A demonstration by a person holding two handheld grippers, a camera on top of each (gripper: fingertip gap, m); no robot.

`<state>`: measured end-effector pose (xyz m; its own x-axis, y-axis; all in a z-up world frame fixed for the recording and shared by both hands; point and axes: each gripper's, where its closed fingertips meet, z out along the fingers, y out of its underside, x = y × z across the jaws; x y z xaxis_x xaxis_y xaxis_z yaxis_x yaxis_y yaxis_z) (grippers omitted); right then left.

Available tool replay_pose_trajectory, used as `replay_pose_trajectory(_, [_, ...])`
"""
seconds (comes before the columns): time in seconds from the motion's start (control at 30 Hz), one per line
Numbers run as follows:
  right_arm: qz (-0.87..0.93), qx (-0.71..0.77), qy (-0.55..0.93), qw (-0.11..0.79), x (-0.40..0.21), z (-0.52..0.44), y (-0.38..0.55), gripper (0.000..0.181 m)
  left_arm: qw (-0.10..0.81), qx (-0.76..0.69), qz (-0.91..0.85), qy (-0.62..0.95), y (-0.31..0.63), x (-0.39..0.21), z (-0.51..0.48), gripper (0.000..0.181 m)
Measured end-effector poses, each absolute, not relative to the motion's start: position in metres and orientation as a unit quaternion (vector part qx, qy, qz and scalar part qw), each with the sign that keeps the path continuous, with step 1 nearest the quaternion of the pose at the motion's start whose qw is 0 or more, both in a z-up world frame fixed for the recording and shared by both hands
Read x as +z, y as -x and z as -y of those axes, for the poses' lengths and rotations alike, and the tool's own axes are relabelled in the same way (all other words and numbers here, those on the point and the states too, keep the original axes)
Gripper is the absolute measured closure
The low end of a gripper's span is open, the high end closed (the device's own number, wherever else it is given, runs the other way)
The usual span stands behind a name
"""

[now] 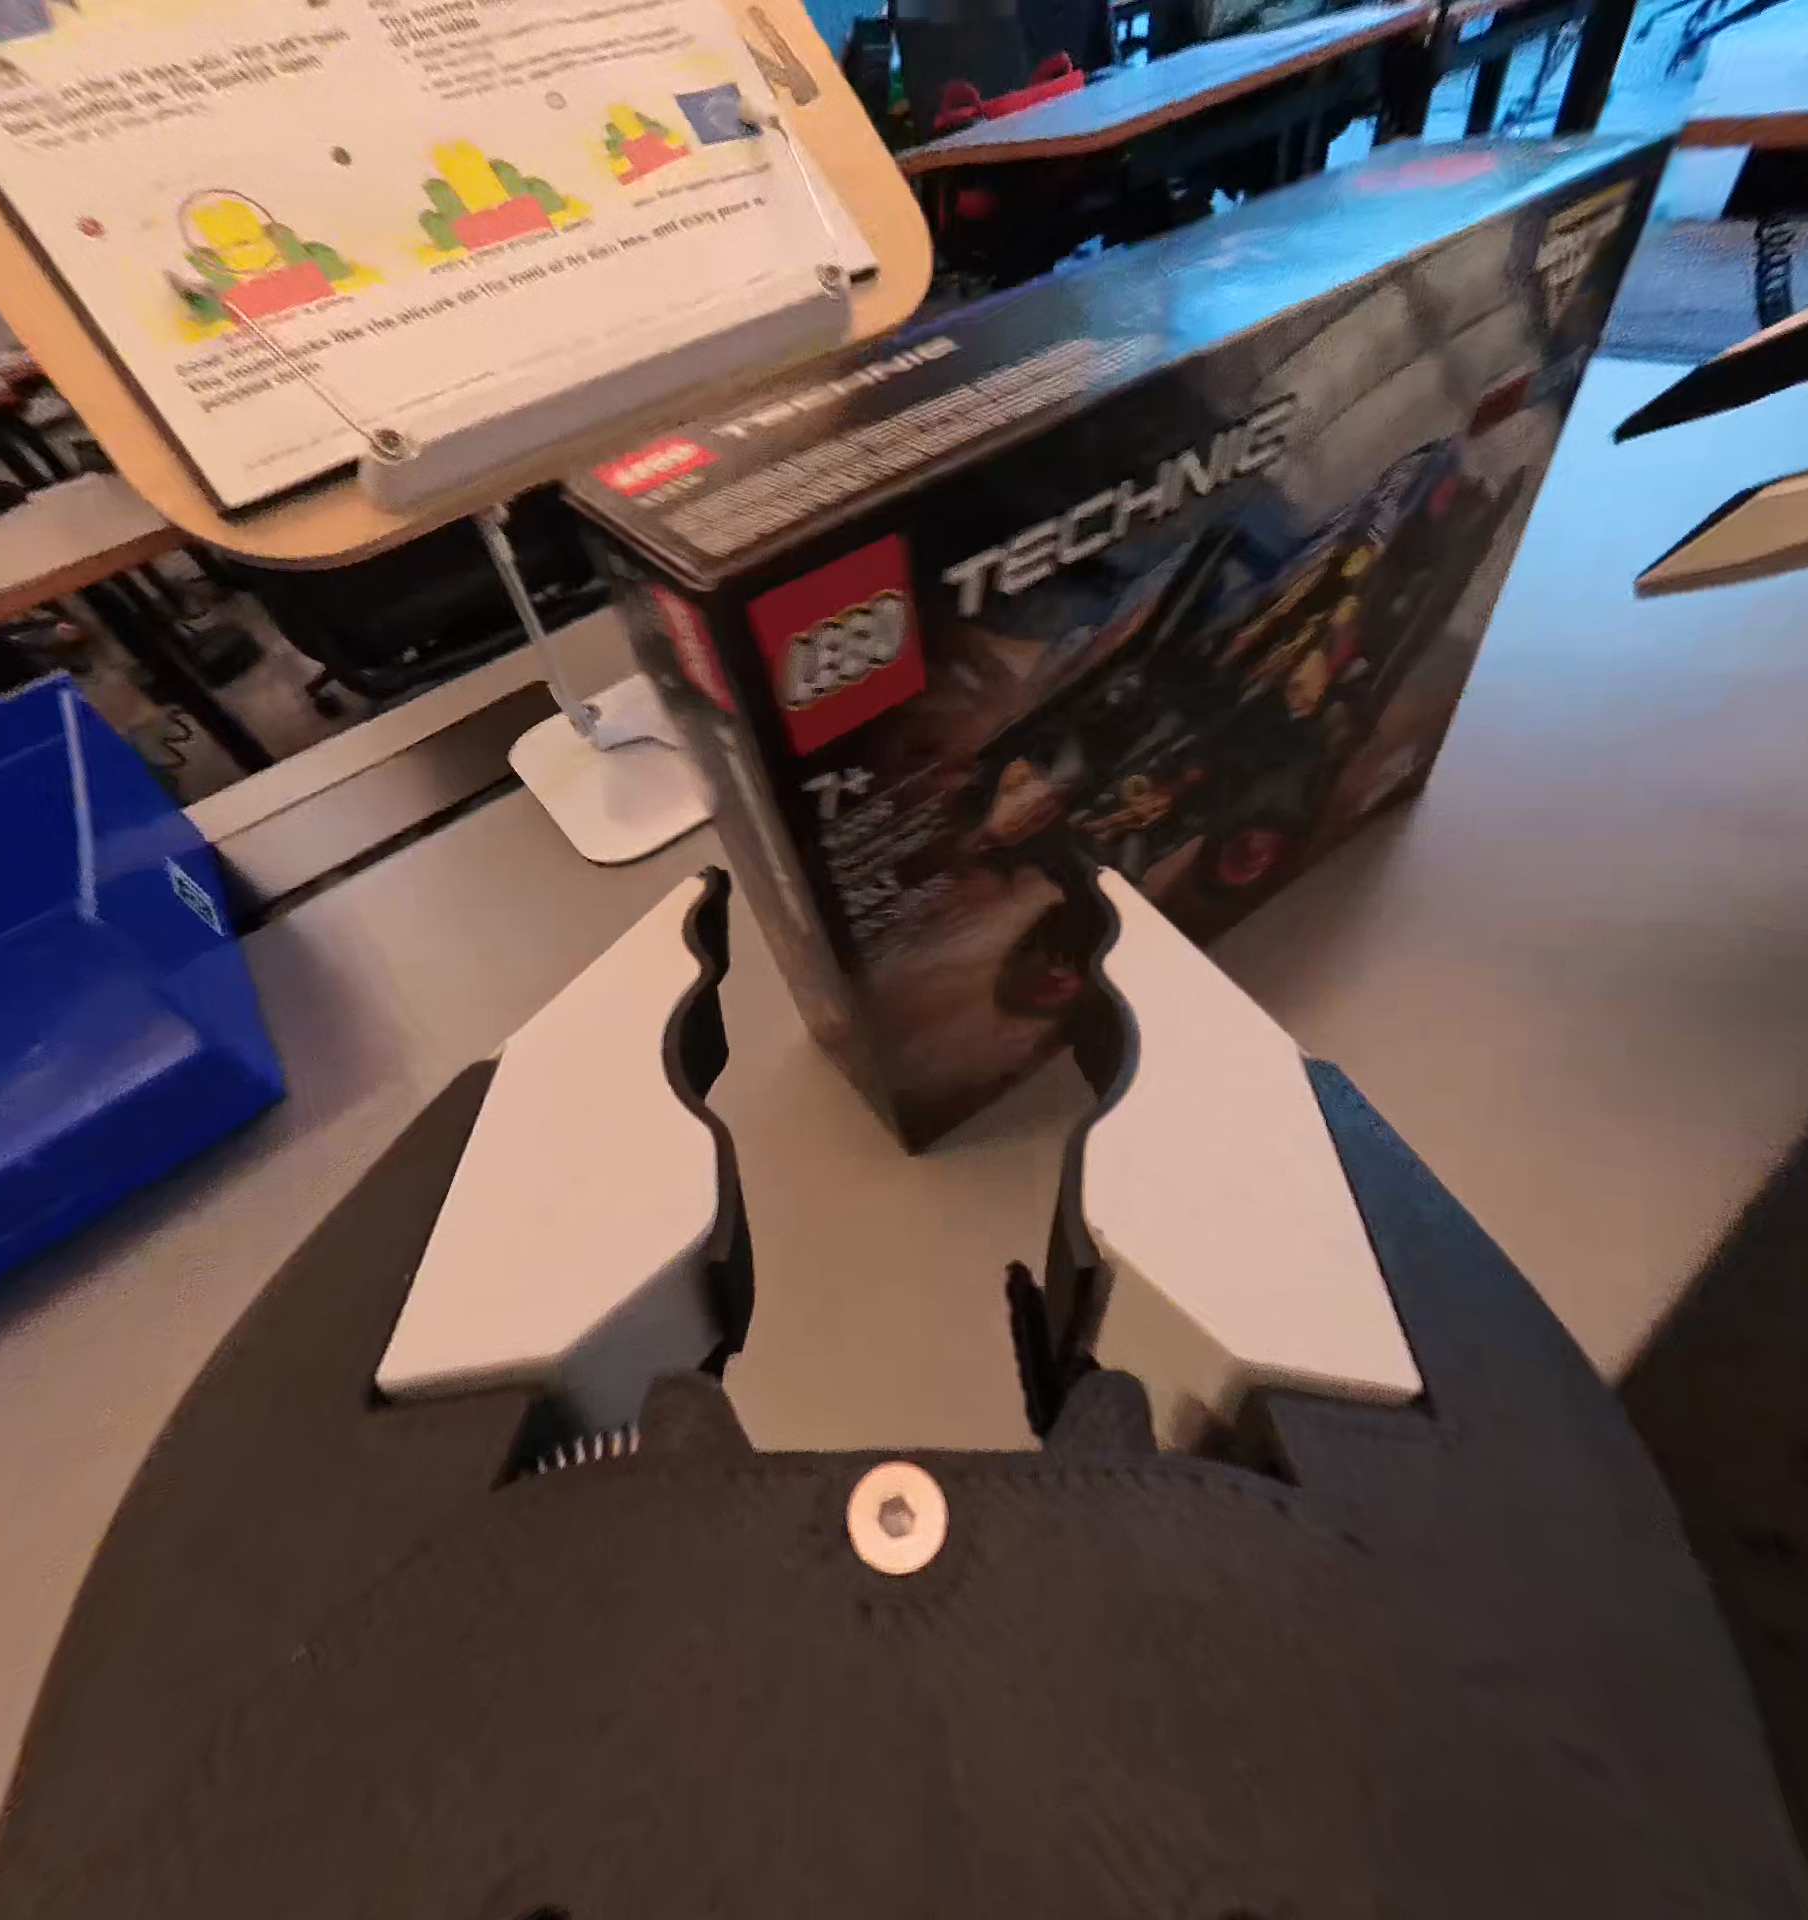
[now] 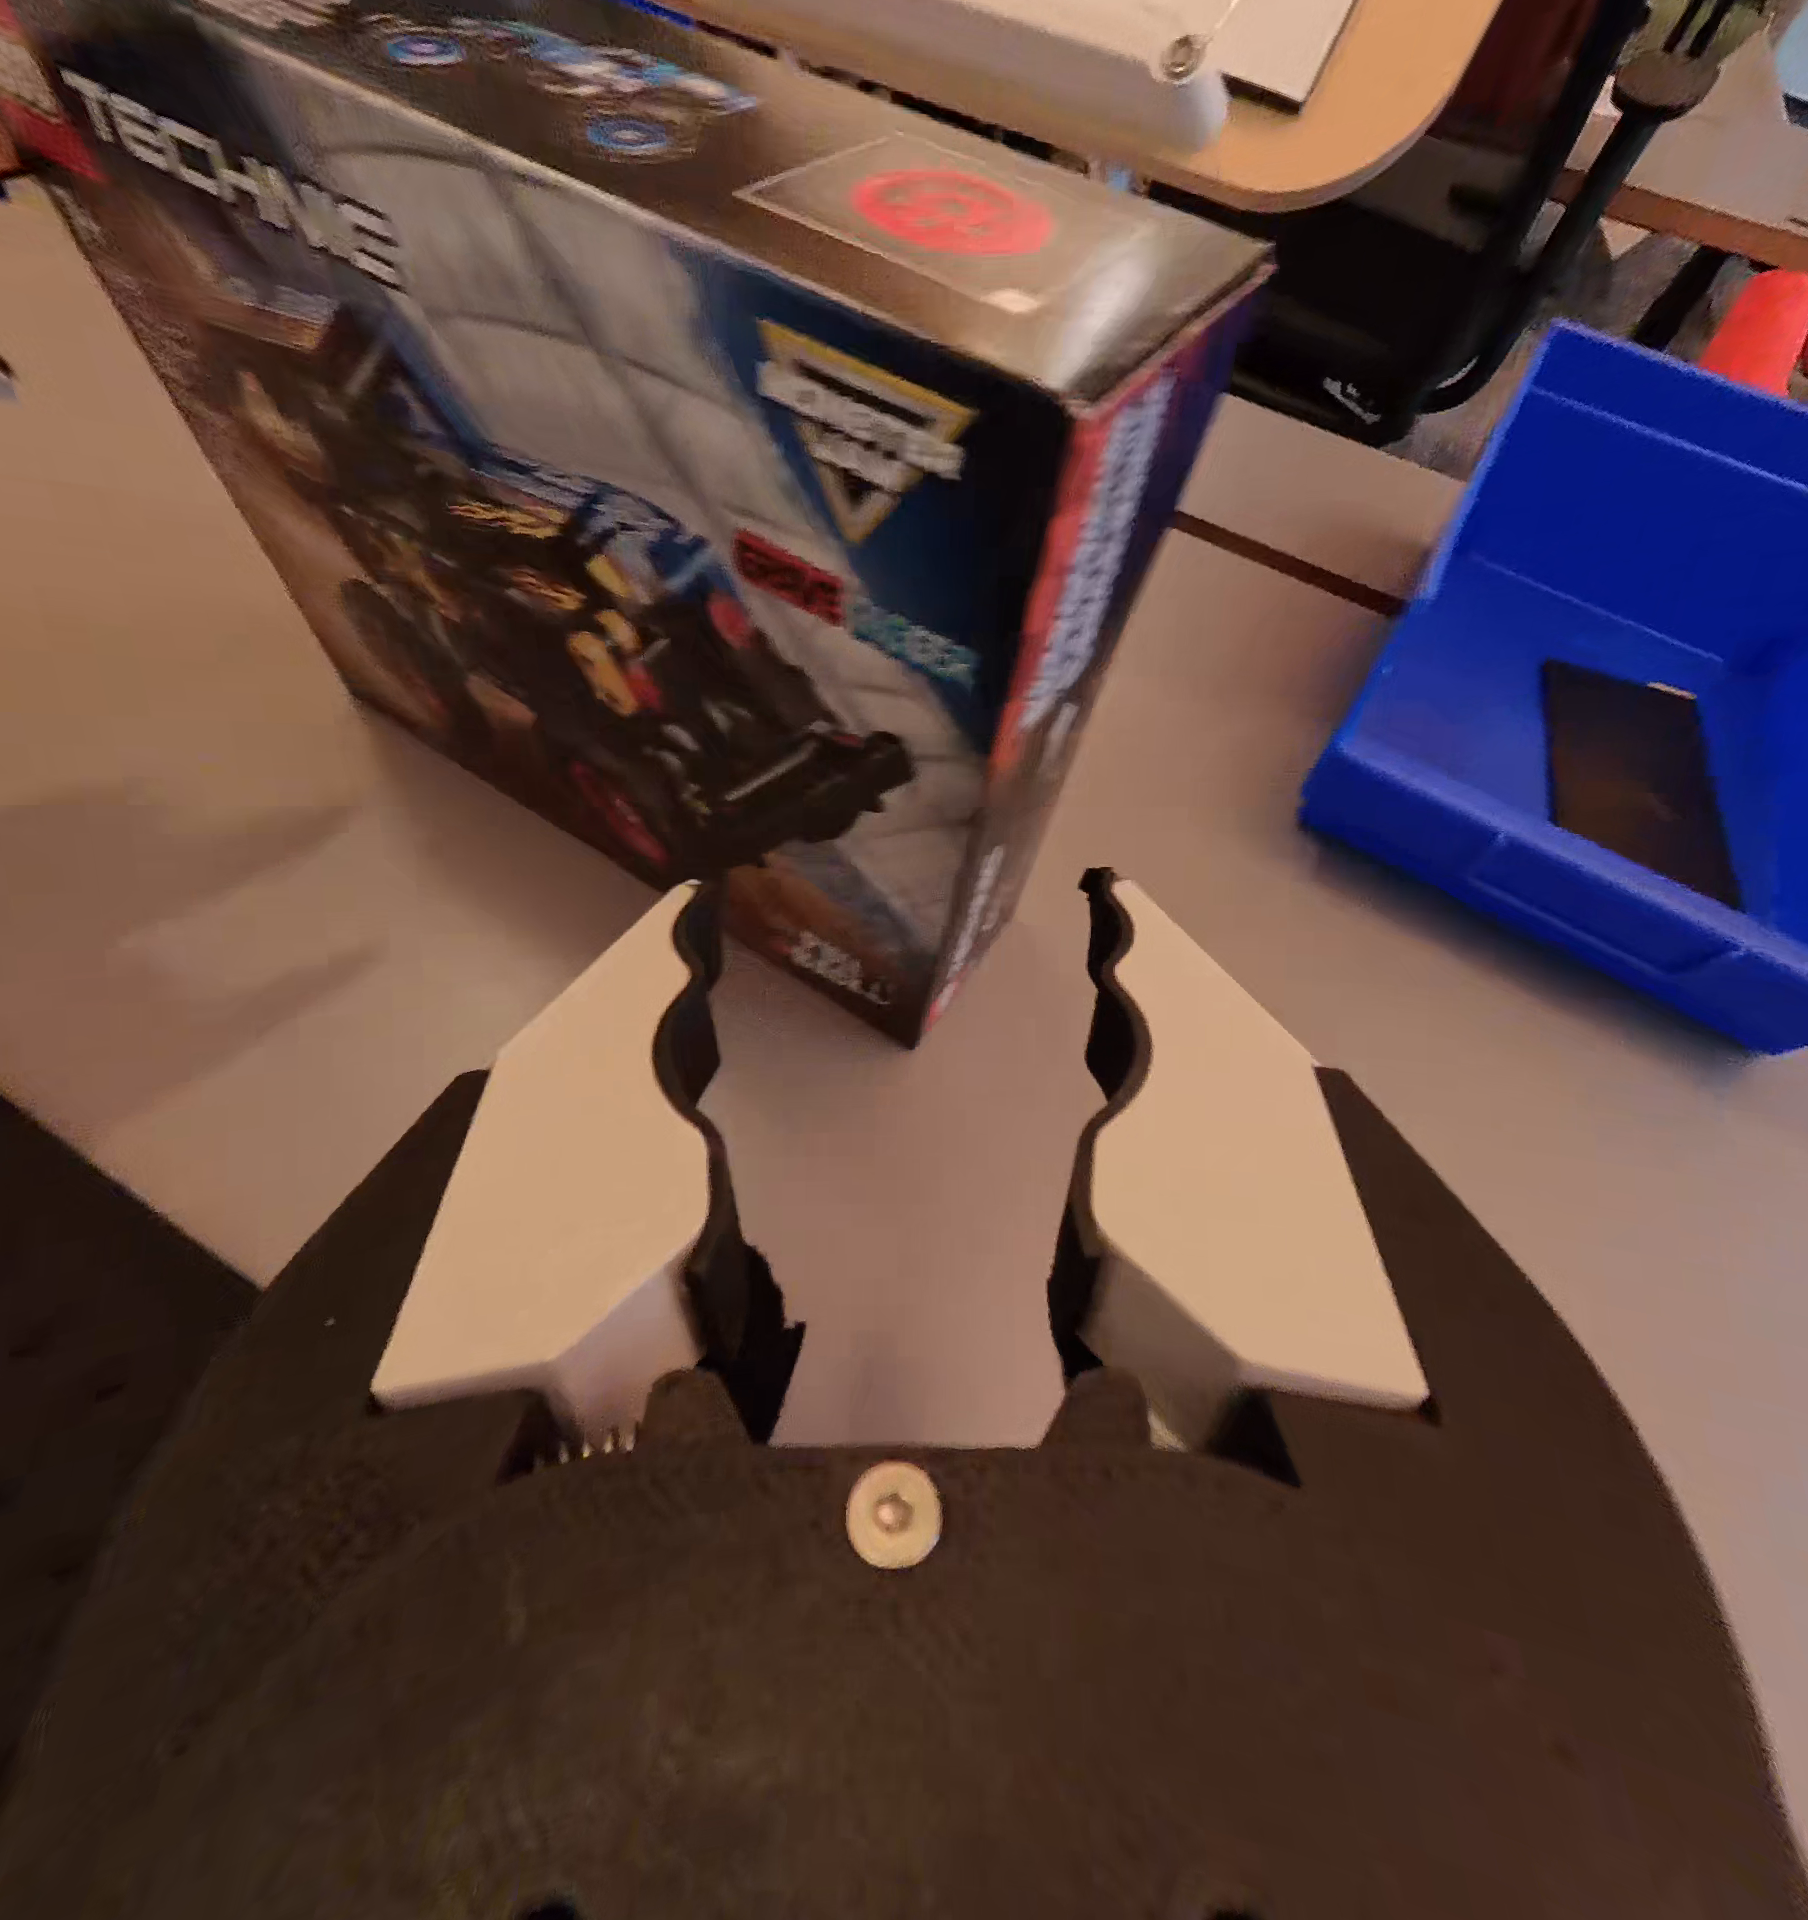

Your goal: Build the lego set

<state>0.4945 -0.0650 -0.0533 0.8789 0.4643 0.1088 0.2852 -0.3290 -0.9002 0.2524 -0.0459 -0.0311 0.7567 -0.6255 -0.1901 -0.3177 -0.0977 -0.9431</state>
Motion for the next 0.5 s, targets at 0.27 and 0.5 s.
replay_pose_trajectory(0.27, [0.177,0.096,0.813,0.546,-0.066,0.087,-0.425,0.072,0.529,-0.098,-0.306,0.786,-0.297,-0.079,0.059,0.089])
replay_pose_trajectory(0.5, [0.146,0.07,0.834,0.528,-0.099,0.075,-0.417,0.068,0.496,-0.106,-0.315,0.802,-0.325,-0.105,0.064,0.078])
